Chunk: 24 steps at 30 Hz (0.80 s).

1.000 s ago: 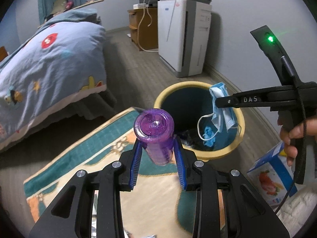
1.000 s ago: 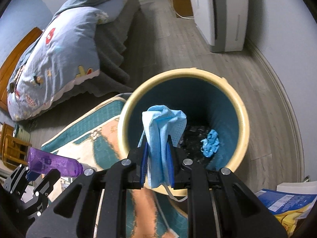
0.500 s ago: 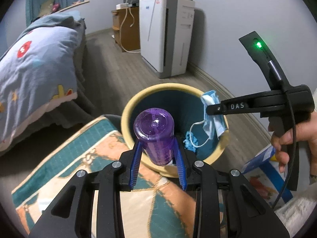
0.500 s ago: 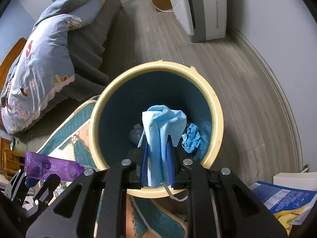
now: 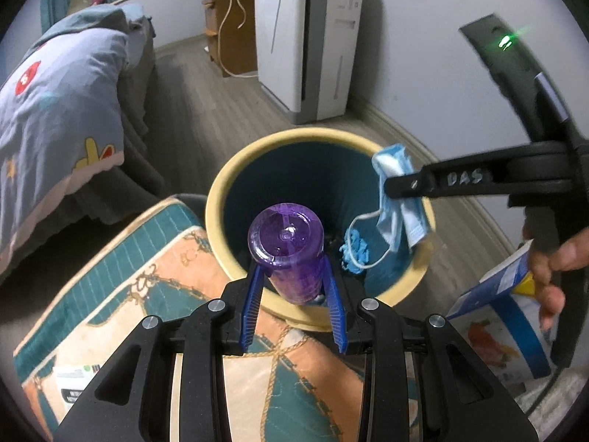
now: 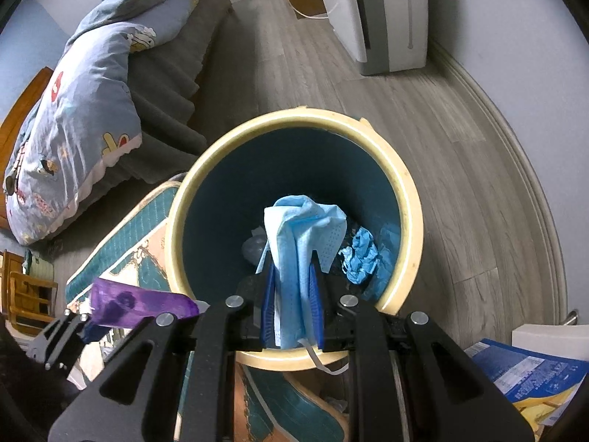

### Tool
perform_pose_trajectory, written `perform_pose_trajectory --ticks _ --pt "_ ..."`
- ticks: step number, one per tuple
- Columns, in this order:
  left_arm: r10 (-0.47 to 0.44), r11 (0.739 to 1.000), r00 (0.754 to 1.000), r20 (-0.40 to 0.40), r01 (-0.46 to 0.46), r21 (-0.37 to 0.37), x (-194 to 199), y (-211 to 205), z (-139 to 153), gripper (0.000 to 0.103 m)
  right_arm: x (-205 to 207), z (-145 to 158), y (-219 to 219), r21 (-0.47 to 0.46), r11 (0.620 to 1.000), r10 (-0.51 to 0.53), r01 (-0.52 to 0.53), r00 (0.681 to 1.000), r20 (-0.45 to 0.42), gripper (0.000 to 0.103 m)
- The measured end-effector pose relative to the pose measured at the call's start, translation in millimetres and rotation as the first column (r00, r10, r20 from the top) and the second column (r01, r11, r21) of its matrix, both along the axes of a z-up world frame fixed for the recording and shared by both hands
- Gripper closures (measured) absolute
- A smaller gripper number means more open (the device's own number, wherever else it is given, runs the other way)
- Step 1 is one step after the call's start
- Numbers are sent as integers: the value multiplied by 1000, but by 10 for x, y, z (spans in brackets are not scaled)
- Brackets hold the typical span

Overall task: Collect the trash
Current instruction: 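Open both tools to drop the purple bottle and blue mask into the bin, then move both open tools back over the cushion toward the remaining trash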

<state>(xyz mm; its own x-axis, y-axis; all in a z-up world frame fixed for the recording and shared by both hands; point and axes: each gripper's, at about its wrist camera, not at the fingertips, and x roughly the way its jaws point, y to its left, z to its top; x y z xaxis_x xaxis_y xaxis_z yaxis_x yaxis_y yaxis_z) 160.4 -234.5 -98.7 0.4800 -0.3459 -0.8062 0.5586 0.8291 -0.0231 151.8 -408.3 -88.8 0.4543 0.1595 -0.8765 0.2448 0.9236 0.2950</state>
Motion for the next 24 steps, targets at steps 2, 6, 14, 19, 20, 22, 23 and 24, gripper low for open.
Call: perform_pose_trajectory --ticks 2,6,14,19,20,22,23,24 --pt "10 1000 1000 -6 -10 -1 15 22 -18 69 6 44 16 4 1000 6 -6 1000 30 86" --pt "20 1000 1000 -6 -21 -15 27 40 -2 69 14 126 63 -17 1000 20 -19 997 72 81" --pt "23 1000 1000 -8 -23 -7 17 59 10 59 1 213 79 -32 999 6 -2 993 117 47" --pt "40 999 999 -6 -40 -12 20 117 32 42 13 238 120 -41 999 5 0 992 123 29" --pt "43 999 999 -5 -44 -12 19 129 37 40 17 245 133 -42 999 4 1 992 123 24" --pt "50 999 999 -1 -50 -16 14 149 55 34 17 263 158 -44 999 4 1 992 125 19" --pt "54 998 999 1 -54 -16 12 163 64 32 18 273 173 -45 999 5 0 992 126 16" --pt "57 998 998 3 -57 -17 8 176 71 29 16 282 186 -47 999 7 -1 992 127 13"
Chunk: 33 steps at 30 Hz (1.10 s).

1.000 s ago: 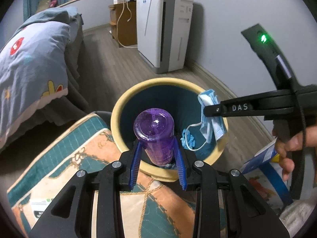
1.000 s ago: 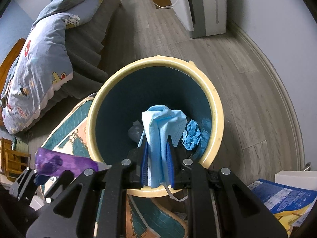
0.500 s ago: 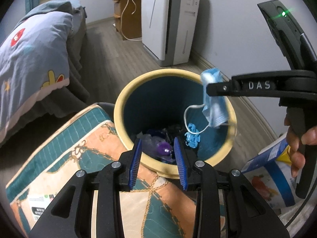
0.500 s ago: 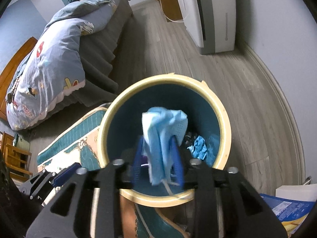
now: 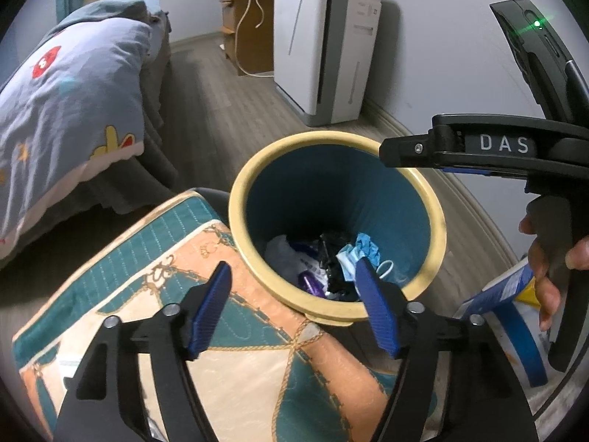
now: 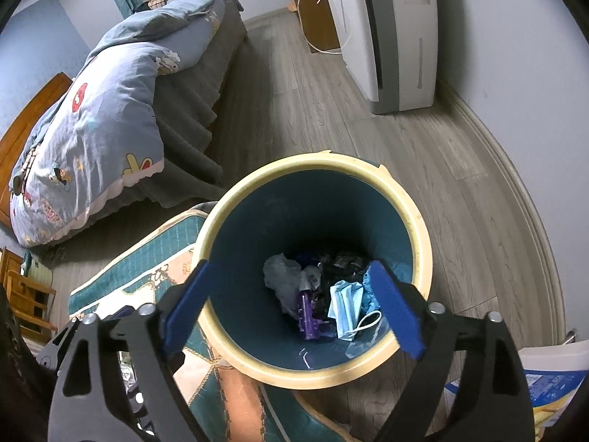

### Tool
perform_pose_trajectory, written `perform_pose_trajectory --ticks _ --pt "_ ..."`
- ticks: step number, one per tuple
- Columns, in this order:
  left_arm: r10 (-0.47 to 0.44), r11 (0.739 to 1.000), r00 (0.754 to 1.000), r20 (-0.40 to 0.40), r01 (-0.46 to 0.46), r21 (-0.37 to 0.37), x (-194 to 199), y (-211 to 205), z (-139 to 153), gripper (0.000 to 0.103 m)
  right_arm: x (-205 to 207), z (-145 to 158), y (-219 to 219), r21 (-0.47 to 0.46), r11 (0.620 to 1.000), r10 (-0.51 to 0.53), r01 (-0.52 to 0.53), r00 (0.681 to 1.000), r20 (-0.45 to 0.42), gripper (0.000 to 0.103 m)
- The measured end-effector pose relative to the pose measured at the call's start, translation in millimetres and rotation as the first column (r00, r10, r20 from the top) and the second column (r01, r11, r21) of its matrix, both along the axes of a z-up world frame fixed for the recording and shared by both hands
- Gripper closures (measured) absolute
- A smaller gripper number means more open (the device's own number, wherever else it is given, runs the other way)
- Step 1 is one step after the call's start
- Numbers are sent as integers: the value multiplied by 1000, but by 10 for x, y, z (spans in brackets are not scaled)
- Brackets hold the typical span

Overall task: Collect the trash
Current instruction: 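Move both open tools back over the cushion toward the remaining trash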

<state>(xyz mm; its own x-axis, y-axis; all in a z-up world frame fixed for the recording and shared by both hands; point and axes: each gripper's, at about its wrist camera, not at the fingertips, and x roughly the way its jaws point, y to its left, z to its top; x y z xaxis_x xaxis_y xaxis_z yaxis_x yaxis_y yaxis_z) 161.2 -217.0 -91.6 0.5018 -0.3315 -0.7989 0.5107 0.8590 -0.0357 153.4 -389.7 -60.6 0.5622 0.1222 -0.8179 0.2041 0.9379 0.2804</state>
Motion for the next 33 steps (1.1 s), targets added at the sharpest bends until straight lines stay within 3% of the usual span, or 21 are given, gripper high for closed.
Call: perform_pose_trajectory --ticks 4,13,25,33 --pt "13 1000 1000 7 -13 -1 -26 83 45 24 -7 38 64 -7 1000 -2 2 1000 -2 7" --pt "62 998 998 29 -61 -10 -118 406 194 17 -51 147 258 -19 1000 12 -11 1000 4 6" --pt "116 993 992 57 -116 -6 -285 913 369 15 -91 271 600 -56 997 46 -45 999 10 6" --pt "170 985 983 64 -171 5 -420 1438 418 15 -49 259 1032 -78 989 124 -123 992 -2 6"
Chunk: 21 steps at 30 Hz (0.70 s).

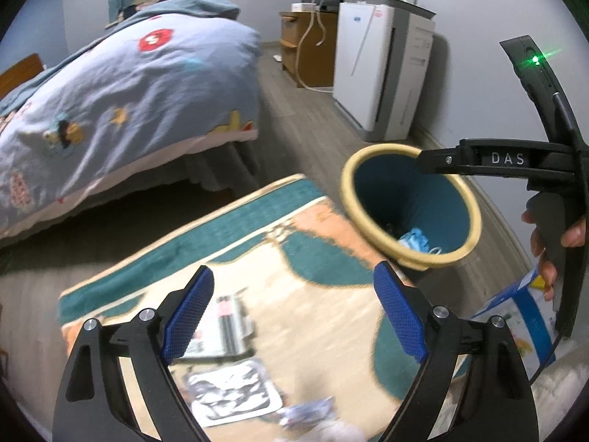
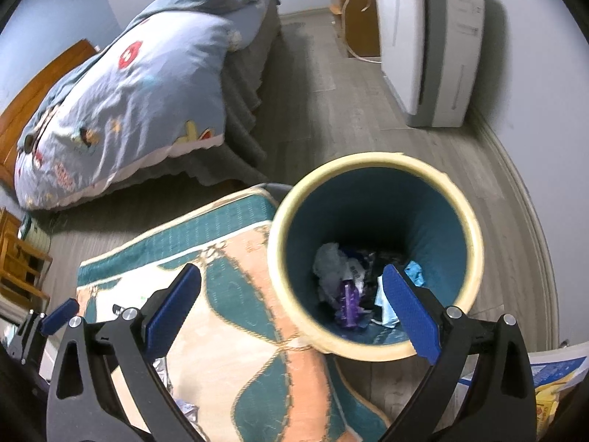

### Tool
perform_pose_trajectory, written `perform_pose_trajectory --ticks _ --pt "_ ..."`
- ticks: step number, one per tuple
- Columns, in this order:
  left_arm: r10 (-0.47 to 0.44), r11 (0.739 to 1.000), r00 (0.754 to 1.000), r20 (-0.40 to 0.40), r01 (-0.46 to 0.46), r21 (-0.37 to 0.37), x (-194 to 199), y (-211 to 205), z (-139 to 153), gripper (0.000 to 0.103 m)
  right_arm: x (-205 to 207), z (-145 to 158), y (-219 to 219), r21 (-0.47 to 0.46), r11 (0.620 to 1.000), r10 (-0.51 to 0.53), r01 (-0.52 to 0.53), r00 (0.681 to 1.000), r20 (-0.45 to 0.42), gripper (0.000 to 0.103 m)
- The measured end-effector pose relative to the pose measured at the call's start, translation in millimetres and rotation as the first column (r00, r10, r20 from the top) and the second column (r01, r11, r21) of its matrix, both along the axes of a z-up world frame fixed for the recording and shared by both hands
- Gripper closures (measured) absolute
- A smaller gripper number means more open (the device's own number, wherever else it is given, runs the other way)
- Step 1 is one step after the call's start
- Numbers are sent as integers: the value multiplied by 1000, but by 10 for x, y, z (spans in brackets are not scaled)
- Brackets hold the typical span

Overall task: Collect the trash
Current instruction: 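Move both open tools back over the cushion toward the remaining trash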

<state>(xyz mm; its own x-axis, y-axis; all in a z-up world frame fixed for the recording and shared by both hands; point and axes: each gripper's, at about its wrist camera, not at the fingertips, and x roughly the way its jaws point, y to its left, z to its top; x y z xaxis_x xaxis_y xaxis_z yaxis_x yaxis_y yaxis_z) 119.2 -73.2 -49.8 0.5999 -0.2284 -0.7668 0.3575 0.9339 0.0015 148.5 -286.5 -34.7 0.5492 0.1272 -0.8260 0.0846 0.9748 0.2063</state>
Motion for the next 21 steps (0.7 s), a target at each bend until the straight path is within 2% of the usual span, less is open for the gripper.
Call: perform_pose_trajectory --ticks 11,15,21 --pt "170 985 985 -38 -170 15 -158 1101 -93 15 -17 -126 771 -71 985 155 -159 986 -56 6" --pt "195 981 980 -49 -193 35 -239 1315 -136 15 -118 -162 962 -37 981 185 -189 979 -83 6" --pt "209 978 976 -56 -208 15 -464 1505 -58 15 -508 -249 1275 -87 961 252 -262 961 -113 6"
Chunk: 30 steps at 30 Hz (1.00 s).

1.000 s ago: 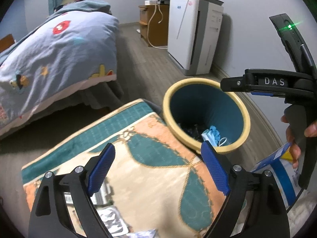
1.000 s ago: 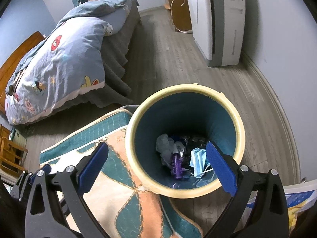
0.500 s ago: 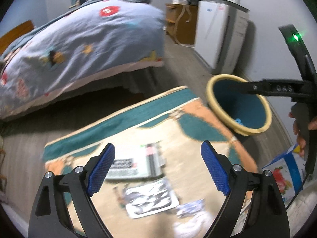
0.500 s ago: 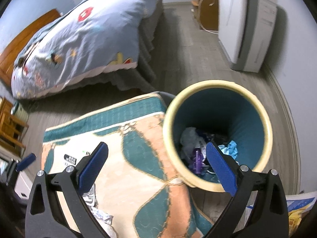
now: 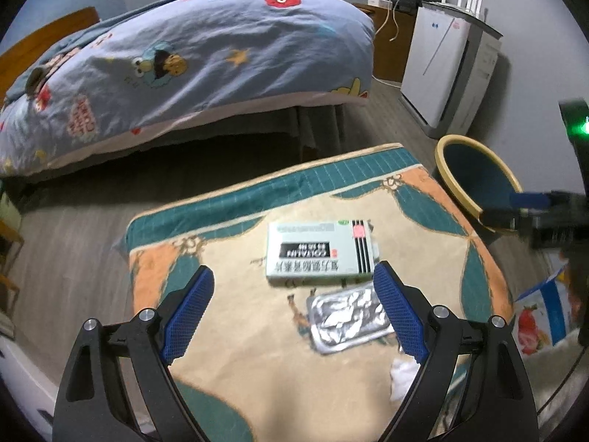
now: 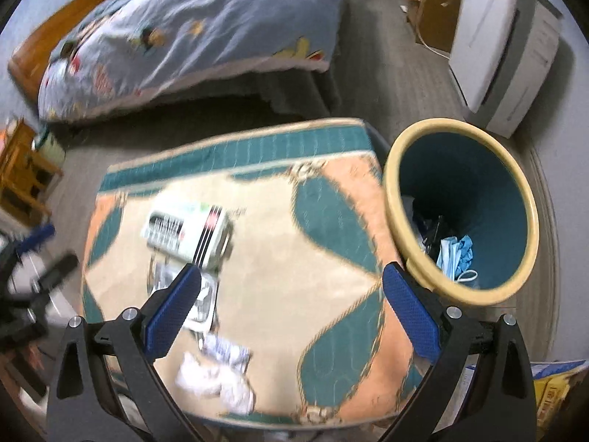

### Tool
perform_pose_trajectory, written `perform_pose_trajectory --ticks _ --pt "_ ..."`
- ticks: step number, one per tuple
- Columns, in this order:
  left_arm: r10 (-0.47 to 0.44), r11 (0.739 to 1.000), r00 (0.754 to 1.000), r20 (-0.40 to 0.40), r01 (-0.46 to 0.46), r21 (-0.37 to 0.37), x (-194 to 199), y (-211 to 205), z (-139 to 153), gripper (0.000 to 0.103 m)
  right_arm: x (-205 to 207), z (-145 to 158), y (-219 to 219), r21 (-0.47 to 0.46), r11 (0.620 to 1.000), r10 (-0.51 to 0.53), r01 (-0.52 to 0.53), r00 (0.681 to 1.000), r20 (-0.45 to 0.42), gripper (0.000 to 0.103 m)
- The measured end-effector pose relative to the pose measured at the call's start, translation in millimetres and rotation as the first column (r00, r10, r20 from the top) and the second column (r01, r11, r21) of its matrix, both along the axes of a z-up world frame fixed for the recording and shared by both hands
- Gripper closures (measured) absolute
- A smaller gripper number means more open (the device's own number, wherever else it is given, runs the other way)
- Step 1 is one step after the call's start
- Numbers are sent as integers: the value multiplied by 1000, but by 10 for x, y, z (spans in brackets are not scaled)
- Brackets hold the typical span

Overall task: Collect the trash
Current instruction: 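Move both open tools back over the cushion toward the remaining trash, then grasp the white tissue with the right tool while the left tool grasps the medicine sachet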

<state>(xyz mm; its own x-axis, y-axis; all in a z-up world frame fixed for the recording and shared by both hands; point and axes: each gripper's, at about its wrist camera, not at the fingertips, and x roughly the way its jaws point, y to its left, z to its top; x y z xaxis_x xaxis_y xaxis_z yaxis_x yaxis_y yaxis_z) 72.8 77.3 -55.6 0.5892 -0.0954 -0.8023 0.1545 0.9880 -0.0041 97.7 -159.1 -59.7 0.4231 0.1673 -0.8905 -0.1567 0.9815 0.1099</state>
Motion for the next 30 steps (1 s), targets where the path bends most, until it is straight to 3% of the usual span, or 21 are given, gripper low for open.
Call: perform_pose_trajectory --ticks 3,9,18,21,25,30 --pt "26 1000 1000 6 -26 -5 -107 69 70 15 -256 -95 120 -18 999 35 -35 999 -17 6" --pt "103 986 994 -21 -105 -129 -384 147 166 14 -699 -413 286 2 998 57 -57 995 -84 6" --pt "126 985 992 -23 -127 -116 -677 27 181 11 -901 -703 375 -67 995 68 -76 991 -117 6" --pt "114 990 993 -21 -116 -82 -720 -24 162 11 -907 -746 367 -60 996 63 -72 989 -134 7" --pt "114 992 993 -30 -115 -49 -708 -45 119 11 -903 -774 382 -56 995 79 -88 987 -138 8" --pt "121 991 992 -32 -123 -59 -644 -55 102 11 -887 -842 417 -65 992 100 -111 983 -153 14"
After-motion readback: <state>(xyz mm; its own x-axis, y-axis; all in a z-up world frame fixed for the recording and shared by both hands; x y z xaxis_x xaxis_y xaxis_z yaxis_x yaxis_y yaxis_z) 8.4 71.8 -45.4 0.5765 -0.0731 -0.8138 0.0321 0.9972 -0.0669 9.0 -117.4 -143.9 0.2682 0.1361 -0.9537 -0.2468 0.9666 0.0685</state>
